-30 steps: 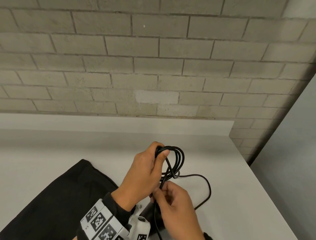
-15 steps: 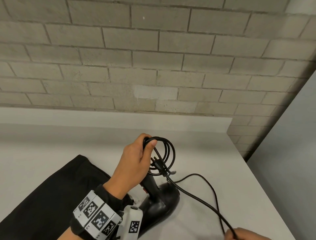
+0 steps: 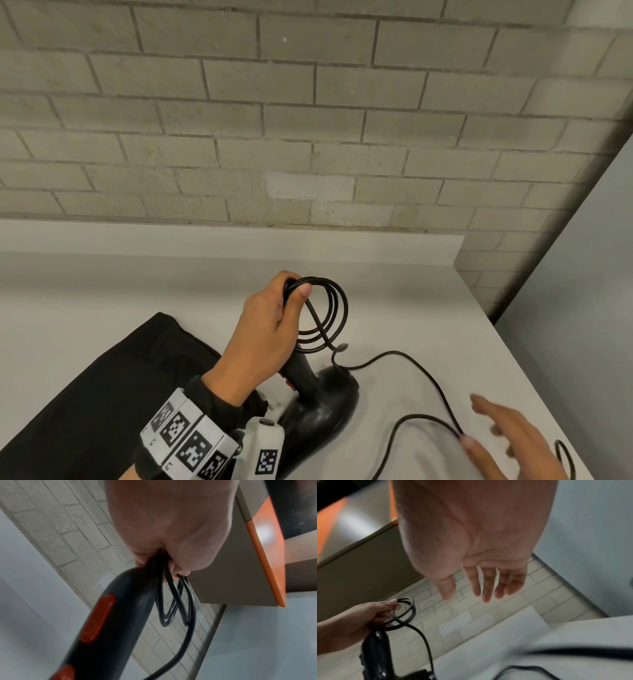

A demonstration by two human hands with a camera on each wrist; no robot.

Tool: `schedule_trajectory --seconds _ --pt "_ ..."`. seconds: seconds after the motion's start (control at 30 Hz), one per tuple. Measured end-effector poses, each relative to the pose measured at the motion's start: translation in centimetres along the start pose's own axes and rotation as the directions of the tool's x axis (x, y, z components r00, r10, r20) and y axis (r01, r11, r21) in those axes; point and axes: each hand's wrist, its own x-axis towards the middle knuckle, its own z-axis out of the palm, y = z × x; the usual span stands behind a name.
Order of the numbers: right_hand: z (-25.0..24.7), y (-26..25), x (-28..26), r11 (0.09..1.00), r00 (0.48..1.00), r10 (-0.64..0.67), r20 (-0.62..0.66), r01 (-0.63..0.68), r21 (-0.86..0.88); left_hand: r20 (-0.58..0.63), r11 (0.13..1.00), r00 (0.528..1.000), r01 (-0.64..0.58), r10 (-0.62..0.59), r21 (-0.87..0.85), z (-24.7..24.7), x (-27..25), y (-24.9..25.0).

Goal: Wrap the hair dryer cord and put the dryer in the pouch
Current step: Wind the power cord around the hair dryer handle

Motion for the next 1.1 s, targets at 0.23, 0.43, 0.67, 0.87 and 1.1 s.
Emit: schedule_trajectory --seconds 0.23,0.43,0.67,0.87,1.1 --pt "3.6 -9.1 2.5 0.939 0.958 -0.236 0.163 0.181 0.294 0.062 0.998 0.996 -0.055 0.057 -0.032 0.6 -1.0 2.0" --pt "6.0 -12.4 2.6 0.927 0.895 -0.287 0.341 0.170 0.335 0.029 0.999 0.999 -0.032 0.032 0.010 0.3 -0.9 2.1" --pt "3.4 -14.1 4.0 0.742 0.744 -0.665 0.060 0.668 -0.056 0.082 0.998 0.995 -0.045 0.048 -0.039 0.1 -0.9 2.8" --pt "1.4 -15.9 7.0 0.716 0.717 -0.694 0.066 0.679 0.166 0.259 0.991 0.958 -0.103 0.122 -0.086 -0.4 -1.3 3.1" --pt "1.9 -17.4 9.3 0.696 0.731 -0.679 0.067 0.612 0.377 0.291 0.968 0.930 -0.247 0.224 0.045 0.1 -1.7 3.7"
